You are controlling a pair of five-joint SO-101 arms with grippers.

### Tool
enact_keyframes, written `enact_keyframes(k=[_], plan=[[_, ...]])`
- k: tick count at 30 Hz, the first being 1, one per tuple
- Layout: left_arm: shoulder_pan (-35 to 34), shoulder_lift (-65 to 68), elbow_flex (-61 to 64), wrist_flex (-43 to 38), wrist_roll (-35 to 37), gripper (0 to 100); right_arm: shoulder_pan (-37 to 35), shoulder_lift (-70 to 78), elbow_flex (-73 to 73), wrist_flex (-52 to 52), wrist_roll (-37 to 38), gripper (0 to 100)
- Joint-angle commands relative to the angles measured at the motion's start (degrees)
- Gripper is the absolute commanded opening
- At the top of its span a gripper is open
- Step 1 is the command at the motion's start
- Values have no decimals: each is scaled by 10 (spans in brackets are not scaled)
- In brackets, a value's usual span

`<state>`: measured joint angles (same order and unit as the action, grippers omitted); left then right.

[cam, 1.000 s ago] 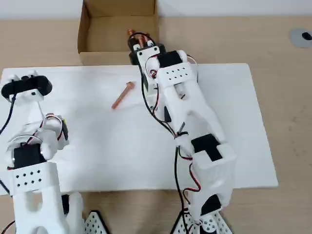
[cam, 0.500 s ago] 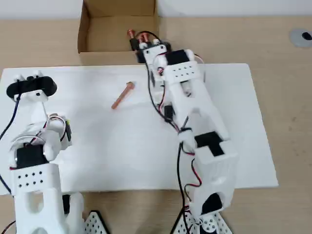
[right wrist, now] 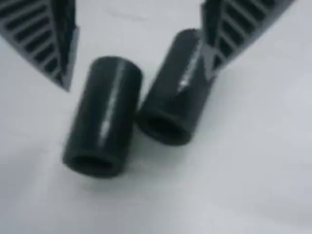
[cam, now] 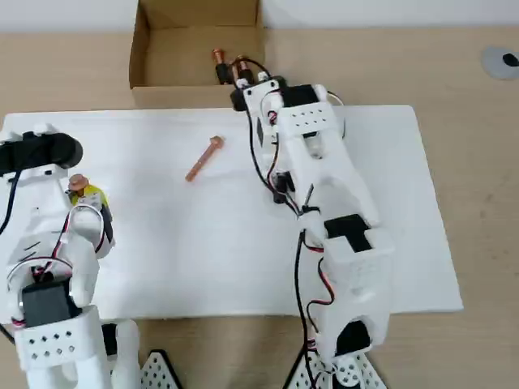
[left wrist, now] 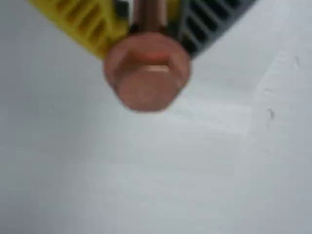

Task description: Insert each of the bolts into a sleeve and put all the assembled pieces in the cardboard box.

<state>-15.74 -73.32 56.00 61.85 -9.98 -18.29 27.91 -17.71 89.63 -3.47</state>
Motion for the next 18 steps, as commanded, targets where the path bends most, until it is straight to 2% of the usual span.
enact_keyframes(k=[1, 18], plan=[[4, -20, -2, -9, 0, 6, -5, -3, -17, -11, 5, 196], [1, -98, -3, -9, 0, 6, 2, 98, -60, -13, 20, 196]])
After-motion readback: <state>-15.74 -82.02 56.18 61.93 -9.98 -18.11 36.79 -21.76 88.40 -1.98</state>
